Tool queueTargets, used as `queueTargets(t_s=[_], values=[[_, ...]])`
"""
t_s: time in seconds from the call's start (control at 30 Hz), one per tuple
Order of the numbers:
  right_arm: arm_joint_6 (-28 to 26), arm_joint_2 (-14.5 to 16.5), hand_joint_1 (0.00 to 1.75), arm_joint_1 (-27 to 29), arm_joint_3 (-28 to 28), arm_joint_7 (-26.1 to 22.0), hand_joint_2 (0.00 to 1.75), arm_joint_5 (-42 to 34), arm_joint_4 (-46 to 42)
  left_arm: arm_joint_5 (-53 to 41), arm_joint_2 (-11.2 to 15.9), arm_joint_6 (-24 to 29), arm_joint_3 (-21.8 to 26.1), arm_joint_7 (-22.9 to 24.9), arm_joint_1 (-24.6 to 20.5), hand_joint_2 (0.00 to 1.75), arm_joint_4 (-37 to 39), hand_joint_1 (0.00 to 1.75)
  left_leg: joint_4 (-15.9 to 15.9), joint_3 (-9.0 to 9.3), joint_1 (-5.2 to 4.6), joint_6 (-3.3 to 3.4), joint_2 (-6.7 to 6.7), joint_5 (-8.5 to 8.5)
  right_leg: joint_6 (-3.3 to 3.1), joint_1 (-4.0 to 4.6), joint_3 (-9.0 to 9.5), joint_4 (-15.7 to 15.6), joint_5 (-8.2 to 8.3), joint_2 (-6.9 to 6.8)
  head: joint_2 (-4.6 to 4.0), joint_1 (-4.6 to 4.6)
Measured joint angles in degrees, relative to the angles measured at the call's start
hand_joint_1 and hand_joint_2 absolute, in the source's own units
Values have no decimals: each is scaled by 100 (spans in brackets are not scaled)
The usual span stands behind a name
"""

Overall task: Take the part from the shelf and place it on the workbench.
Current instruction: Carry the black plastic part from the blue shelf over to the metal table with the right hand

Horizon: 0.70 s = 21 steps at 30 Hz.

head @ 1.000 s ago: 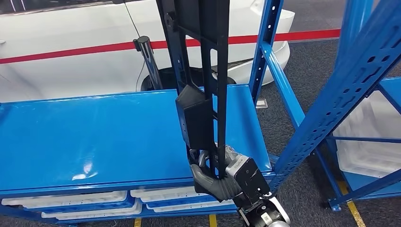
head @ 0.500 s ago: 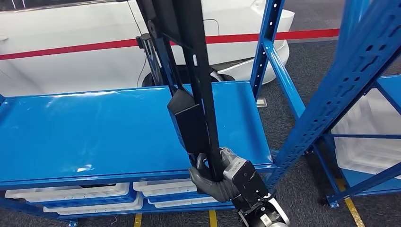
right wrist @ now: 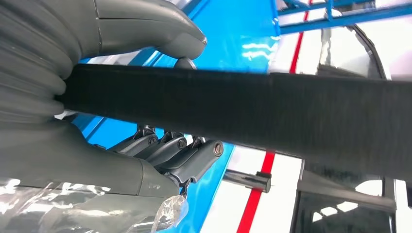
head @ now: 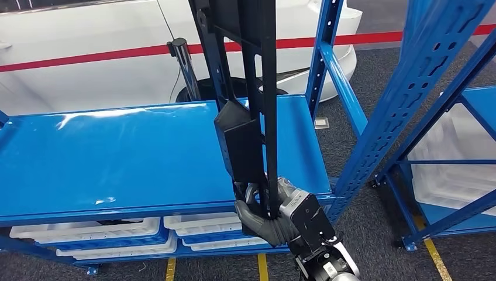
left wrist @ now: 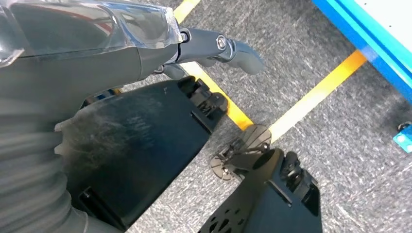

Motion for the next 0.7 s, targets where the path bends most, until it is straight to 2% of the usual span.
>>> queueTargets(t_s=[0.07,0.1,0.13,0.17,0.23,0.27,0.3,0.33,0.4,0.43,0.47,0.6,0.63,0.7], values=[[-13,0,175,-11,1,0,175,-9,0,4,-1,9,11,-4,11,175,0,0,-73,-5,-18,46,5,82,79,-9,-5,-37,42,-10,0,0],[-16,-2,175,-17,2,0,175,-14,0,4,-5,12,17,-11,12,175,-1,0,-144,8,-8,60,8,147,109,-1,-21,-19,12,-12,0,1],[-19,-4,175,-23,5,-1,175,-16,0,4,-10,15,25,-19,10,175,-1,0,-217,14,5,79,13,215,126,14,-76,100,-97,-10,0,4],[-20,-9,175,-25,8,-1,175,-21,1,2,-19,20,31,-26,8,175,-1,0,-275,13,22,82,19,275,129,30,-182,355,-283,-8,0,10],[-21,-16,175,-24,16,-3,175,-45,4,-16,-31,28,36,-30,8,175,-1,0,-280,-50,18,97,27,330,128,41,-482,1131,-729,-5,0,20],[-21,-20,175,-22,20,-4,175,-62,6,-30,-34,32,37,-27,9,175,-1,0,-266,-86,13,93,27,348,135,43,-580,1433,-851,-5,0,24],[-20,-24,175,-21,25,-5,175,-79,7,-41,-37,34,37,-25,10,175,-1,0,-246,-121,12,92,26,363,144,41,-585,1540,-865,-6,0,25],[-20,-26,175,-22,28,-9,175,-99,7,-46,-38,36,37,-23,10,175,-1,0,-214,-156,15,87,25,372,153,36,-473,1411,-772,-8,0,25],[-19,-30,175,-27,32,-22,175,-136,7,-45,-39,31,38,-22,6,175,-1,0,-93,-241,27,53,30,357,177,18,-15,644,-477,-50,0,26],[-17,-31,175,-33,33,-31,175,-163,6,-37,-38,28,39,-21,3,175,0,0,-6,-293,20,28,37,333,164,11,167,301,-373,-65,0,25],[-15,-31,175,-40,33,-41,175,-188,5,-28,-38,25,42,-19,3,175,0,0,64,-341,11,3,47,312,141,10,270,85,-320,-77,0,23],[1,-28,175,-56,38,-70,175,-301,4,4,-33,16,49,-16,13,175,0,0,185,-434,18,-63,64,271,-19,26,208,31,-231,-6,0,13],[4,-28,175,-61,40,-74,175,-318,4,14,-31,16,49,-16,13,175,0,0,323,-491,35,-99,56,149,-55,16,177,29,-198,12,0,12],[5,-30,175,-72,43,-85,175,-343,4,31,-31,19,51,-16,13,175,0,0,946,-728,71,-184,35,-291,-96,1,97,28,-131,69,0,9]])
